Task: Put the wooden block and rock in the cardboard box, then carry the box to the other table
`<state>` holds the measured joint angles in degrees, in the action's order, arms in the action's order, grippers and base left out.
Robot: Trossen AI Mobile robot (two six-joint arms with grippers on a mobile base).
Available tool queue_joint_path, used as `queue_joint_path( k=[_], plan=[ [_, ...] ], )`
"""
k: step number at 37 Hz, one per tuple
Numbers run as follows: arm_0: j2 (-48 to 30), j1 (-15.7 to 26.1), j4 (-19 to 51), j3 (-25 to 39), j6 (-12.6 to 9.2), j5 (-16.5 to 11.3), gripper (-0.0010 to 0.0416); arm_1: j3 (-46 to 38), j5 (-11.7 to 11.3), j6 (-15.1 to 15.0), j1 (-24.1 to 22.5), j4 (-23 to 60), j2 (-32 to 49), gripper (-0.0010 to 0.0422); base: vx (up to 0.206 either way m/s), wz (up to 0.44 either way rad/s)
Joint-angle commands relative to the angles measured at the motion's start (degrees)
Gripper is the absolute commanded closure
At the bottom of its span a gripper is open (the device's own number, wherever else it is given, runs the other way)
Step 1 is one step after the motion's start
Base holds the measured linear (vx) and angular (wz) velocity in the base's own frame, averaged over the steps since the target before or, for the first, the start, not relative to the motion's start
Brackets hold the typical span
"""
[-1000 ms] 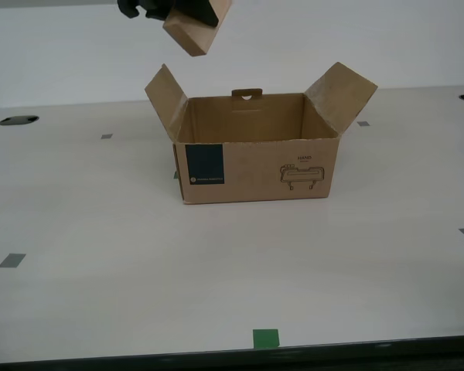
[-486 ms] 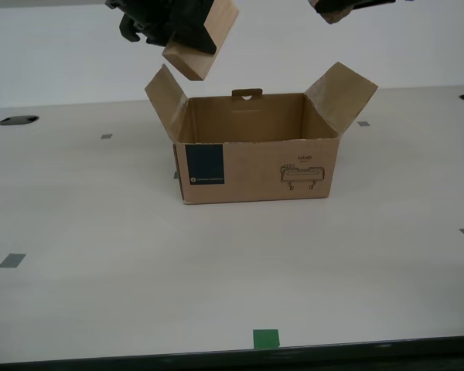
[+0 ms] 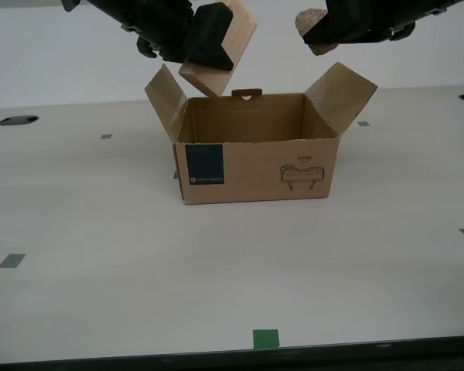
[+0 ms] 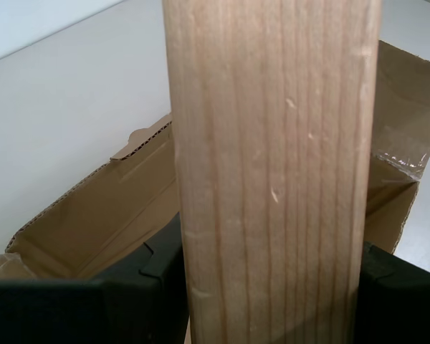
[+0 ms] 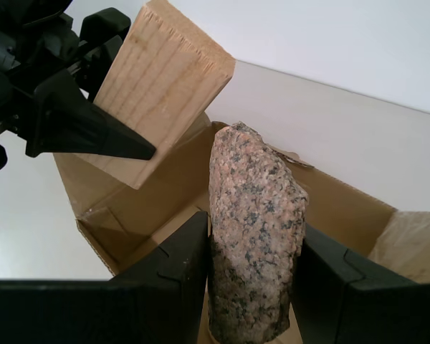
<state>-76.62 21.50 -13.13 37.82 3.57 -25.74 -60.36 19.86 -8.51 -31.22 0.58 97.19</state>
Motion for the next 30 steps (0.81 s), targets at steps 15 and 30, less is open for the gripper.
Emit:
queue_joint_path(
  k=[15, 30],
  plan=[
    [-10.2, 1.3, -9.4, -1.8, -2.3, -0.1, 0.0406, 2.3, 0.4, -0.1, 0.0, -3.3, 0.0, 0.0412, 0.0, 0.0],
    [-10.2, 1.4, -9.3, -1.0, -2.3, -0.1, 0.0406, 2.3, 0.4, -0.1, 0.0, -3.1, 0.0, 0.0412, 0.0, 0.0]
  ],
)
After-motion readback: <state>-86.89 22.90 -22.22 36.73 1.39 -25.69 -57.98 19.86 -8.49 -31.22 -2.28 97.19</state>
